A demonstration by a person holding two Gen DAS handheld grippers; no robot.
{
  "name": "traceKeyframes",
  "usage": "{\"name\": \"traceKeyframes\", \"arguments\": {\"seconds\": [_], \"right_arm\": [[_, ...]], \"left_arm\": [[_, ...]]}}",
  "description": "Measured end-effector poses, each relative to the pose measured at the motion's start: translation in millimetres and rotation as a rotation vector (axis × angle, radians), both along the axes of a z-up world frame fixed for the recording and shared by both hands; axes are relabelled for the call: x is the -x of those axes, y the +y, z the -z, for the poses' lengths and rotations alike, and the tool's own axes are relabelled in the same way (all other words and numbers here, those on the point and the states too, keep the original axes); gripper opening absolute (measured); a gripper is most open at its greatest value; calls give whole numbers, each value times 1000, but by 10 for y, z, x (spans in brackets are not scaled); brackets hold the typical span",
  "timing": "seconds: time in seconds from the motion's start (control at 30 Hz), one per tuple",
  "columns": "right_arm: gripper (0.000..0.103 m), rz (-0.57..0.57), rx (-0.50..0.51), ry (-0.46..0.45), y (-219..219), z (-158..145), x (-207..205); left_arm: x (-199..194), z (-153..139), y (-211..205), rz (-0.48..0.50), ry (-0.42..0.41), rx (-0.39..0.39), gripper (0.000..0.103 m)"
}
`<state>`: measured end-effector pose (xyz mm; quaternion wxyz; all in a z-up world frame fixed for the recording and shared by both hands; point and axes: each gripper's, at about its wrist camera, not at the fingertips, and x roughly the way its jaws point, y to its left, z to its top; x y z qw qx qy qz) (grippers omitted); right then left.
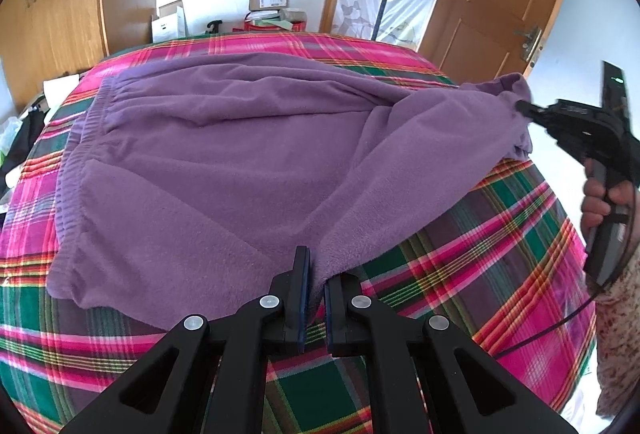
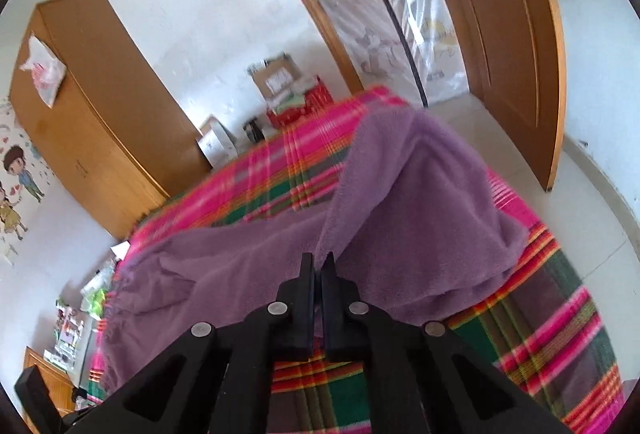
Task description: Fold clothes
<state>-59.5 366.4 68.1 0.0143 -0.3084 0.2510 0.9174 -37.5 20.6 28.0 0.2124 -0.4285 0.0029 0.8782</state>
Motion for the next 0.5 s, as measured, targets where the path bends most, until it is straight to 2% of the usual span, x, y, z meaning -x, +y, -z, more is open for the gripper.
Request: {"name": "traceKeyframes", "arguments": {"seconds": [0.13,0.23,0.37,0.5], "right_arm": [[2,10,25,70,37,-200,-306],[2,23,56,81,52,-213,-572],[2,46,79,23,39,27,-860],[3,69,82,-79,49,327,-862]], "left_arm": [[-60,-46,-19,3,13,-3,6],[-119,-54,-42,-1,17,-1,6],[-172,15,-89,-6,-4,14,6],[-214,51,-105,-6,-14,24,6]]}}
